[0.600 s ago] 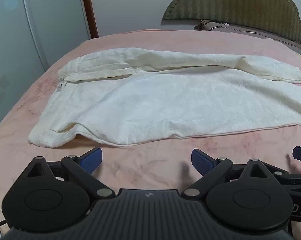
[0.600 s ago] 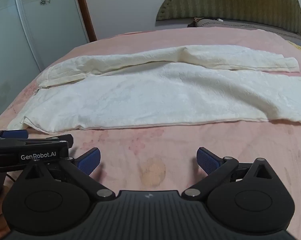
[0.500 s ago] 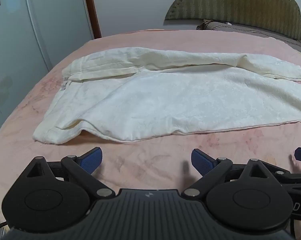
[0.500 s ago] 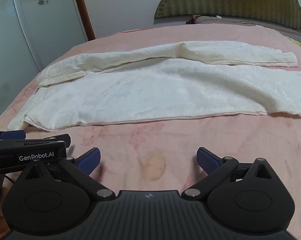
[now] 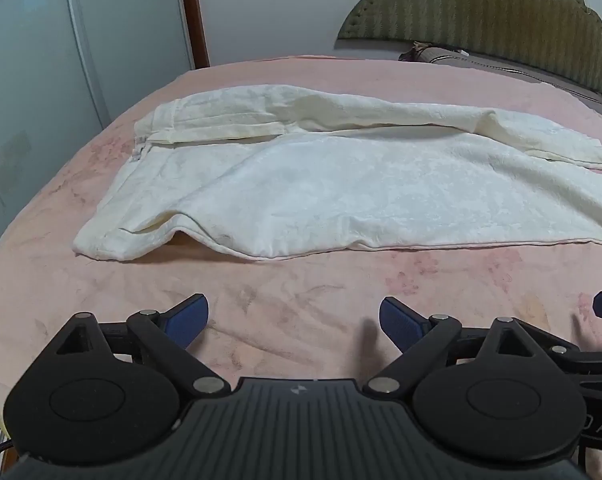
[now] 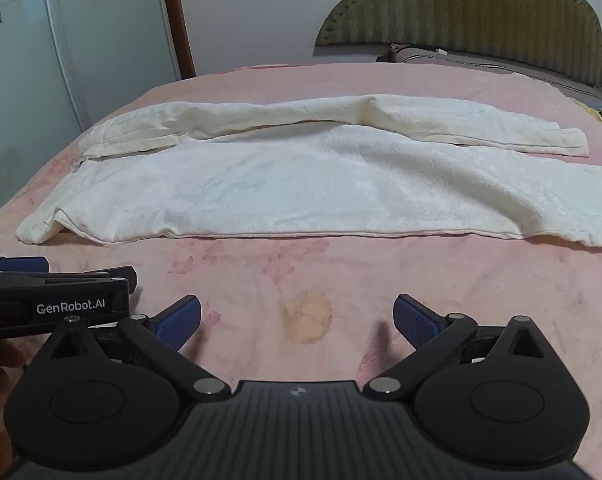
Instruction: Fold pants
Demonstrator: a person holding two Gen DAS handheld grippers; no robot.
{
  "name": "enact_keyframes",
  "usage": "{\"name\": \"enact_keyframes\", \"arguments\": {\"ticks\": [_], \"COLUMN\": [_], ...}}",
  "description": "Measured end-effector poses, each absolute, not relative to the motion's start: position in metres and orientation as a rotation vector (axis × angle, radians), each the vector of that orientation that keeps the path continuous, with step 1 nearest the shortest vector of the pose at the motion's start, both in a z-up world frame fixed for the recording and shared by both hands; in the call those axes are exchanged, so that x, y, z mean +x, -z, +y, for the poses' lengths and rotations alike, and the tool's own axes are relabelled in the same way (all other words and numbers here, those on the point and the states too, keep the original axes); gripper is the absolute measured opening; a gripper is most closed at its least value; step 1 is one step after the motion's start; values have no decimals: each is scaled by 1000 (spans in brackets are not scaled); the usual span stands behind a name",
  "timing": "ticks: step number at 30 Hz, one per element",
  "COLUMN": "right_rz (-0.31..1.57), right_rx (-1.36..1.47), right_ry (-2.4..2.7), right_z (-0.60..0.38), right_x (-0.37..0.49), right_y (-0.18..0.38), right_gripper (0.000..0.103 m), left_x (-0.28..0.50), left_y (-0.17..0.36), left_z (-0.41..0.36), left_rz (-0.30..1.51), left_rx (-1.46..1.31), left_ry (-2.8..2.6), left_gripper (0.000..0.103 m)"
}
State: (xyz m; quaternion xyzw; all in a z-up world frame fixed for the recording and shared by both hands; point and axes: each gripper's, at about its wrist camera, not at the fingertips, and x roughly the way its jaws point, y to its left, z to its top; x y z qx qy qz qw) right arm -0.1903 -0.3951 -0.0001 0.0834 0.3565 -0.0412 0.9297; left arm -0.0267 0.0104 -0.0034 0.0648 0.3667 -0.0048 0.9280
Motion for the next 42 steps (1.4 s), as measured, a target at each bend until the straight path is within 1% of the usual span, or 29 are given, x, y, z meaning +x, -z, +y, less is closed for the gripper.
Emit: {"name": "enact_keyframes", "arguments": {"ticks": [42], "right_rz": [746], "right_rx": [184], "right_ry": [65], "right_z": [-389], "right_x": [-187], "right_y": [5], "right_gripper": [103], "left_x": [-27], "left_y": [7], "left_z": [12], "left_rz": [753], "left_rx": [159], "left_ry": [-21], "left_gripper": [95]}}
